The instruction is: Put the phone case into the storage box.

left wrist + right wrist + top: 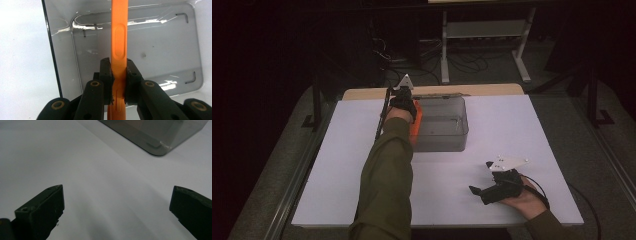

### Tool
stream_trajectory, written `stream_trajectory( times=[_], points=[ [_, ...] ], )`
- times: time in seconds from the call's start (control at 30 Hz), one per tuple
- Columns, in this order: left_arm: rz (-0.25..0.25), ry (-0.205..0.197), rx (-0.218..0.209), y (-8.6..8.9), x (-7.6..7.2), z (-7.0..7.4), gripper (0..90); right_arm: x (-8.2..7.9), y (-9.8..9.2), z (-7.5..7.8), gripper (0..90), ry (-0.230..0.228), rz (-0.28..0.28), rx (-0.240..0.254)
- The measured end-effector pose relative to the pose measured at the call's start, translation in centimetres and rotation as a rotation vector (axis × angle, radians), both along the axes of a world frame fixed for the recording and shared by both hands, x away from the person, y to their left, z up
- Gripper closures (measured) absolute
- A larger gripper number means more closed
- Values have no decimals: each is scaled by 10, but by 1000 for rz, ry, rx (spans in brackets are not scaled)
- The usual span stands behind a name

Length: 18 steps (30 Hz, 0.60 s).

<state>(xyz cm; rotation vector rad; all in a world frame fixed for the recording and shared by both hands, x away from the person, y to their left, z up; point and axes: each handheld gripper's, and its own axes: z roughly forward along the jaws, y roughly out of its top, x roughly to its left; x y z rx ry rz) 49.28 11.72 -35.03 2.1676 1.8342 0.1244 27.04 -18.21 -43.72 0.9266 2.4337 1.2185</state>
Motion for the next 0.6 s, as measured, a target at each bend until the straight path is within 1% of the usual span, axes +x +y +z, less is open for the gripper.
stream_trajectory(
  times=[0.23,0.47,0.6],
  points=[
    [21,8,9,0,-1,-4,791,0,0,0,0,-1,1,-2],
    [21,19,31,1,-1,-9,790,0,0,0,0,1,1,0],
    [30,22,36,0,-2,-12,790,0,0,0,0,-1,1,0]
  ],
)
